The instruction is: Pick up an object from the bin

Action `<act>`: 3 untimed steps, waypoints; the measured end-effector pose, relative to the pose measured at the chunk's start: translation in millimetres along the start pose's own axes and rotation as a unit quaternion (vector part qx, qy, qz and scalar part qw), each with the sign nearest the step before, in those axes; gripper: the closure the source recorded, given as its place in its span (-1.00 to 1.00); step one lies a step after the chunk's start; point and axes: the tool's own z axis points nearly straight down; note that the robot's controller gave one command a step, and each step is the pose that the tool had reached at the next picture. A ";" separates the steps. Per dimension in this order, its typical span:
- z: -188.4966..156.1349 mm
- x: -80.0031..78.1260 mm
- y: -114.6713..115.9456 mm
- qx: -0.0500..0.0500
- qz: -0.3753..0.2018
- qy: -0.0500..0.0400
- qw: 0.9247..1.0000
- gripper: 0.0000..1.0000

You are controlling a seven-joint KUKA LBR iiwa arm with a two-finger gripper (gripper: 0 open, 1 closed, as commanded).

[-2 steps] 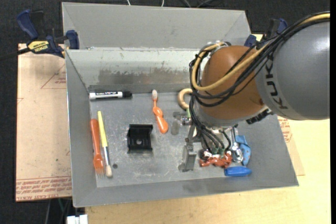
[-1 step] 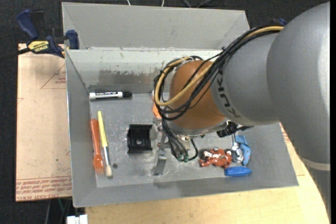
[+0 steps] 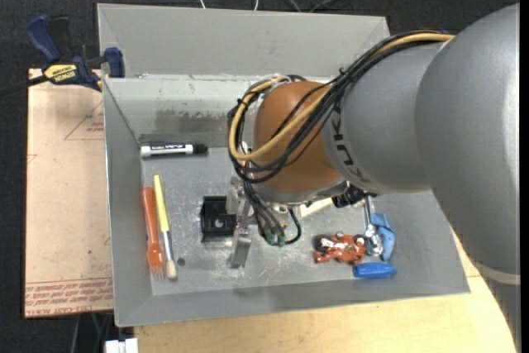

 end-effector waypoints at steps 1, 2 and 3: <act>21.3 -10.4 9.7 -0.001 0.069 0.002 0.998 -1.00; 56.1 -40.1 -4.5 -0.005 -0.006 -0.011 1.000 -1.00; 59.4 -39.9 7.6 -0.004 0.111 -0.003 0.994 1.00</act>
Offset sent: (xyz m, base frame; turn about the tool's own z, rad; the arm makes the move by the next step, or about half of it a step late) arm 0.0332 -0.0102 -0.0600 -0.0118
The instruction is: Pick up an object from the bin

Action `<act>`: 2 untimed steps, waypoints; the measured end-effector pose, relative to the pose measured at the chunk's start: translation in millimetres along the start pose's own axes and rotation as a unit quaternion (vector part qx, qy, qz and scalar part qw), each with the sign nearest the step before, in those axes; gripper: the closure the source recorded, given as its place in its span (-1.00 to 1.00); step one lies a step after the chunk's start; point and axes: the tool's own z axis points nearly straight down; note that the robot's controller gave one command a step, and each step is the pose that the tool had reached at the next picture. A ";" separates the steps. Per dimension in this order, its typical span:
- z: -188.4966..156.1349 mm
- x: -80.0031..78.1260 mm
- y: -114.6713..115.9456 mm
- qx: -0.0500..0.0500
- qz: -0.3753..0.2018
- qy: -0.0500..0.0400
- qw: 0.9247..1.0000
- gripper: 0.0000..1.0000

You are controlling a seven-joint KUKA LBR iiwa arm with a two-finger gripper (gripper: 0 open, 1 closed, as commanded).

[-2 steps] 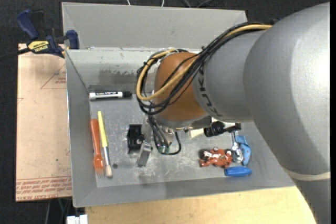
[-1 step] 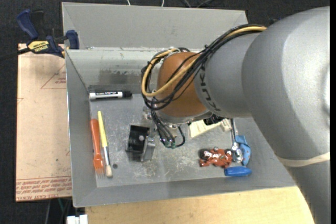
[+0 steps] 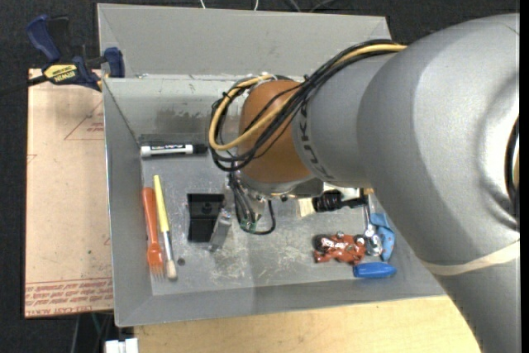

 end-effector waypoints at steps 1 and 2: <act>0.0 0.0 0.1 0.000 0.000 0.000 1.000 1.00; -13.7 2.8 -1.9 0.003 0.000 0.005 1.000 1.00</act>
Offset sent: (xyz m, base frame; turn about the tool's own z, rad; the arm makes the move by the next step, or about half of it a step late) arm -0.0001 0.0002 0.0999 0.0000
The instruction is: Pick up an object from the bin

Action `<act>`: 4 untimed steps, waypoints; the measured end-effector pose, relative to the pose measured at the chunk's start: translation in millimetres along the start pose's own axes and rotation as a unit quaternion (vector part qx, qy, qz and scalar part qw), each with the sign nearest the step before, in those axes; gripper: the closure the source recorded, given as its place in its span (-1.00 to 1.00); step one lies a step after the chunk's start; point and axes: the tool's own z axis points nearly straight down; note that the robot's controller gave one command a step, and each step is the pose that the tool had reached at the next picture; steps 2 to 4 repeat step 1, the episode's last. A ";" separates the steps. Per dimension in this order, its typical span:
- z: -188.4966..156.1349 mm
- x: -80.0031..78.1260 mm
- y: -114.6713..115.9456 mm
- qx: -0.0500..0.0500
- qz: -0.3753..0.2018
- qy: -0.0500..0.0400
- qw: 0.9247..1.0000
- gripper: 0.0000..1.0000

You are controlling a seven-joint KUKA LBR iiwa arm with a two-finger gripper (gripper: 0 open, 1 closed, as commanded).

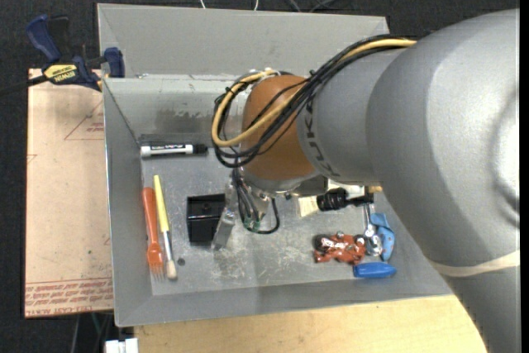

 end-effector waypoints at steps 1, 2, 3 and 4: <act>-48.9 -1.5 1.2 -0.001 0.000 -0.002 1.000 1.00; -48.9 -1.5 1.2 -0.001 0.000 -0.002 1.000 1.00; -48.9 -1.5 1.2 -0.001 0.000 -0.002 1.000 1.00; -48.9 -1.5 1.2 -0.001 0.000 -0.002 1.000 1.00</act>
Offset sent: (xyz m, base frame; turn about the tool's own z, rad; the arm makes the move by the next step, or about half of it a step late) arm 0.0010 0.0000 0.1152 -0.0007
